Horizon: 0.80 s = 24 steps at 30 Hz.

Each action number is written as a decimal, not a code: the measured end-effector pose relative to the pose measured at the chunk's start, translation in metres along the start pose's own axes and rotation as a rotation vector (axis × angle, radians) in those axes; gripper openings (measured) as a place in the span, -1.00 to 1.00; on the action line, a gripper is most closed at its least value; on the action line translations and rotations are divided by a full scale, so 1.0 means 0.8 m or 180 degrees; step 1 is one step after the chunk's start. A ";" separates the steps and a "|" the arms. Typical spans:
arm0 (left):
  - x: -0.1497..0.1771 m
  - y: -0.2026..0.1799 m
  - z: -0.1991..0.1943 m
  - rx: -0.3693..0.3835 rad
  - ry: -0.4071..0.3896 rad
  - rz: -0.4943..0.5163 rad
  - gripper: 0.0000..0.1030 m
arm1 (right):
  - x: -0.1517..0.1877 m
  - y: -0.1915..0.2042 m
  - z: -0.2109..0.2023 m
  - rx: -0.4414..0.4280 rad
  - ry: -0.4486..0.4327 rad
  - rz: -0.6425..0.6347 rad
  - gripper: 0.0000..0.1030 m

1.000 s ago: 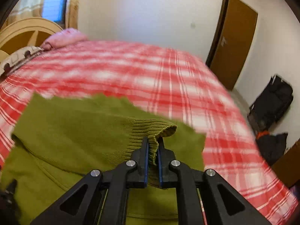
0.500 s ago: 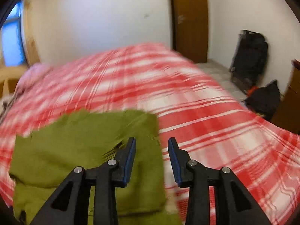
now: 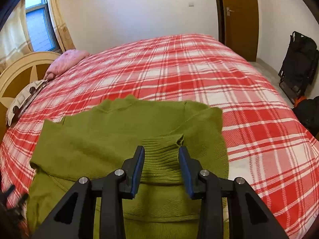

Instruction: Fold small clothes

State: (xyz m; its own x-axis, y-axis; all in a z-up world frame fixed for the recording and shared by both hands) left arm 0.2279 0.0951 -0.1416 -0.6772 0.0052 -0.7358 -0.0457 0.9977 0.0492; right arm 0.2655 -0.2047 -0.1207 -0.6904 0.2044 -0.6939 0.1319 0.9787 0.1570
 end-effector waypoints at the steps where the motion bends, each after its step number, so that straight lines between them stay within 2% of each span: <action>1: -0.019 -0.005 -0.003 0.0071 -0.0076 -0.0013 1.00 | -0.002 -0.002 0.009 0.0010 0.0029 0.0007 -0.29; 4: -0.066 -0.019 0.010 0.0095 -0.0117 -0.0028 1.00 | -0.005 -0.003 0.029 0.0012 0.0136 0.0024 -0.29; 7: -0.096 -0.026 0.050 0.0019 0.0051 -0.0157 1.00 | -0.004 -0.001 0.048 -0.0001 0.0249 -0.0017 -0.29; 9: -0.104 -0.023 0.086 -0.0132 0.0172 -0.0247 1.00 | 0.001 0.004 0.058 0.0060 0.0306 -0.0149 -0.29; 11: -0.095 -0.016 0.103 -0.0237 0.0262 -0.0291 1.00 | 0.003 0.011 0.060 0.0155 0.0293 -0.0356 -0.31; 13: -0.074 -0.004 0.129 -0.0382 0.0493 -0.0328 0.99 | 0.005 0.022 0.062 0.0206 0.0278 -0.0623 -0.84; 14: -0.063 0.001 0.132 -0.0409 0.0561 -0.0349 0.99 | 0.005 0.025 0.063 0.0194 0.0289 -0.0676 -0.92; 16: -0.042 0.010 0.141 -0.0355 0.0636 -0.0455 1.00 | -0.003 0.025 0.062 0.0217 0.0229 -0.0719 -0.93; 17: -0.037 0.015 0.138 -0.0278 0.0559 -0.0550 1.00 | -0.010 0.025 0.057 0.0242 0.0136 -0.0732 -0.95; 20: -0.030 0.021 0.137 -0.0165 0.0584 -0.0685 1.00 | -0.035 0.014 0.038 0.0412 -0.0189 -0.0732 -1.00; 24: -0.030 0.018 0.138 -0.0218 0.0581 -0.0686 1.00 | -0.040 -0.012 0.039 0.0291 -0.0133 -0.0435 -1.00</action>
State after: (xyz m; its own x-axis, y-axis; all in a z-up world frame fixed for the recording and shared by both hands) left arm 0.3247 0.1170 -0.1978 -0.7671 -0.2247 -0.6008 -0.2481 0.9677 -0.0451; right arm 0.3087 -0.2201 -0.1216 -0.6764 0.0679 -0.7334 0.1043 0.9945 -0.0042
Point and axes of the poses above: each gripper's, at about its wrist camera, not at the fingertips, and z roughly the way its jaws point, y to its left, x to its underside, the point moved 9 cm from there along z, roughly the way its jaws point, and after that the axes turned 3 degrees about z, right-handed, at the moved point
